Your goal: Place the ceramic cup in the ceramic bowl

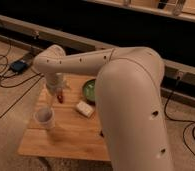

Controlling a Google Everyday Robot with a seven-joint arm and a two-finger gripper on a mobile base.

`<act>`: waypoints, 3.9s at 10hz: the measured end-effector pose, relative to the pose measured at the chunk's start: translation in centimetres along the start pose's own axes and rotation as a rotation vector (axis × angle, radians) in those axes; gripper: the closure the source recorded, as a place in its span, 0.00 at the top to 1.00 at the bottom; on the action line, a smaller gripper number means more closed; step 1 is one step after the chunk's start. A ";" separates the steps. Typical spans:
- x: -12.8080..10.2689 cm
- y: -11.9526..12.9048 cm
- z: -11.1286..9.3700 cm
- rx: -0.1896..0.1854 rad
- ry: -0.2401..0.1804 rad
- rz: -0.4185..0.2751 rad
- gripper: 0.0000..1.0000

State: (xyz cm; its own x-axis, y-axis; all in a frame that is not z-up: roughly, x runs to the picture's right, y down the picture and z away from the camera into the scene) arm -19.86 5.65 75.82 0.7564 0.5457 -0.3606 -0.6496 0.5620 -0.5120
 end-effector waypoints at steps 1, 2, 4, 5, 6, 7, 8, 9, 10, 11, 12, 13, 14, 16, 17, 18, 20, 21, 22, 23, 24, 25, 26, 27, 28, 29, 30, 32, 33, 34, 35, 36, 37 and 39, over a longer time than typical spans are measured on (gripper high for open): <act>0.0 0.7 0.2 -0.006 0.006 -0.010 0.80; -0.1 1.4 0.6 -0.007 0.010 -0.021 0.80; -0.7 2.0 1.8 0.007 -0.008 -0.051 0.80; -0.9 2.2 2.4 0.010 -0.019 -0.065 0.80; -1.0 2.3 3.0 0.014 -0.030 -0.078 0.80; -1.1 2.3 3.8 0.018 -0.044 -0.093 0.80; -1.0 2.3 4.3 0.018 -0.051 -0.100 0.80; -0.9 2.4 4.9 0.016 -0.057 -0.108 0.80; -0.6 2.5 5.7 0.013 -0.058 -0.117 0.80; -0.5 2.7 6.3 0.012 -0.058 -0.124 0.80; -0.4 2.9 6.8 0.010 -0.056 -0.132 0.80; -0.5 3.2 7.3 0.011 -0.055 -0.142 0.80; -0.7 3.5 7.7 0.011 -0.053 -0.151 0.78; -1.3 4.4 8.3 0.011 -0.049 -0.177 0.61; -1.4 4.8 8.6 0.009 -0.047 -0.189 0.50; -1.5 4.8 8.7 0.011 -0.039 -0.196 0.41; -1.5 5.1 8.5 -0.006 -0.017 -0.195 0.20; -1.2 4.9 8.0 -0.021 0.001 -0.187 0.10; -1.4 4.7 7.2 -0.045 0.005 -0.177 0.03; -1.5 4.2 6.2 -0.074 0.015 -0.161 0.00; -1.7 3.3 5.0 -0.104 0.016 -0.140 0.00; -2.1 1.7 3.6 -0.127 0.019 -0.112 0.00; -2.3 -0.1 2.8 -0.136 0.023 -0.084 0.00; -2.5 -3.1 1.8 -0.136 0.033 -0.037 0.00; -2.8 -5.1 1.3 -0.133 0.034 -0.004 0.00; -3.0 -7.7 0.8 -0.124 0.037 0.040 0.00; -3.1 -10.6 0.3 -0.115 0.036 0.090 0.00; -3.1 -15.6 -0.3 -0.102 0.029 0.187 0.00; -2.9 -17.2 -0.3 -0.101 0.027 0.225 0.00; -2.6 -19.1 -0.3 -0.102 0.021 0.277 0.00; -2.0 -21.1 -0.2 -0.104 0.016 0.334 0.00; -1.5 -22.4 -0.2 -0.105 0.012 0.369 0.00; -0.6 -24.2 -0.1 -0.102 0.009 0.417 0.00; 1.2 -27.0 0.2 -0.096 0.000 0.495 0.00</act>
State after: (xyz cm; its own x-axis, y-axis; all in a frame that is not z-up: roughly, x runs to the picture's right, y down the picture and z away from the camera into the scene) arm -1.44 -8.78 89.37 0.3594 0.7323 -0.5785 -0.9205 0.1763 -0.3487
